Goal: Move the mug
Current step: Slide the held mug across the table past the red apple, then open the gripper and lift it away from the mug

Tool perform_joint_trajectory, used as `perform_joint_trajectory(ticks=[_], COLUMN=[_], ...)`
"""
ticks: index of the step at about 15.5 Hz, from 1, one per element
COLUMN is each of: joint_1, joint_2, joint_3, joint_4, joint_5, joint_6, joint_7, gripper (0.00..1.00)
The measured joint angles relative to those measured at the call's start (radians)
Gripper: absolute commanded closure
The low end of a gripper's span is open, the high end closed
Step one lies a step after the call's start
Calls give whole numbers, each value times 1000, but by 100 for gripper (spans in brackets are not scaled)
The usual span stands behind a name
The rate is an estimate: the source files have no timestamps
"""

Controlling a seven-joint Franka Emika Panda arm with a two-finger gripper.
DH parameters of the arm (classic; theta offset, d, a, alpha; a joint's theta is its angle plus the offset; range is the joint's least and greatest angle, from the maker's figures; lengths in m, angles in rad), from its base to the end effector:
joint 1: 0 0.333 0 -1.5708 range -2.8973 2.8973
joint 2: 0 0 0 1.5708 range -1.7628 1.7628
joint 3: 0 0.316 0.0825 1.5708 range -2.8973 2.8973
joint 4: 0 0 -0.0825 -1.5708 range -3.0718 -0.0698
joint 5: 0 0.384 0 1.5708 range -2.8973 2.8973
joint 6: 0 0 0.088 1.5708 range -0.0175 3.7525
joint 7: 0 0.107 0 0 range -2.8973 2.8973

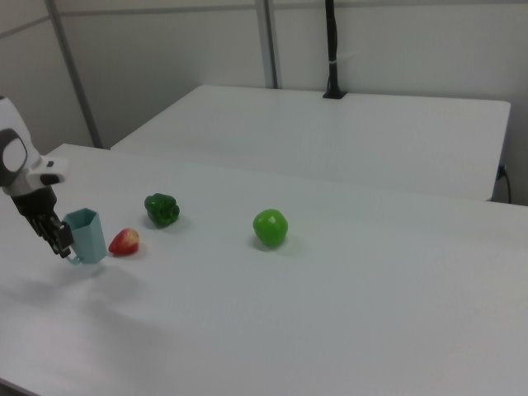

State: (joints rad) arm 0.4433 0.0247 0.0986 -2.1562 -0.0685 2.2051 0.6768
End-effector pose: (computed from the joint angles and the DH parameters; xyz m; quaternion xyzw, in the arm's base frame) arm 0.4664 0.2779 0.3898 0.9984 -0.0475 0.0252 0.0149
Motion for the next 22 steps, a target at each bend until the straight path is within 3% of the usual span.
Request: perform_joint_trajectory(ticks=[3,5,7,8,9,17,22], joint_1=[8,8,8,8,8,-1,-103], joint_2=[63,72,72,72,72,41,-65], joint_3=[0,0,1,2,4,7,4], joint_4=[6,10,12,12,12,45,132], joint_5=[0,0,0,0,0,0,-1], joint_6=[52,54,54,54,54,-28,-213], joint_7=[9,10,10,10,10,11,-45], gripper=[67,57,28,5,0,0,0])
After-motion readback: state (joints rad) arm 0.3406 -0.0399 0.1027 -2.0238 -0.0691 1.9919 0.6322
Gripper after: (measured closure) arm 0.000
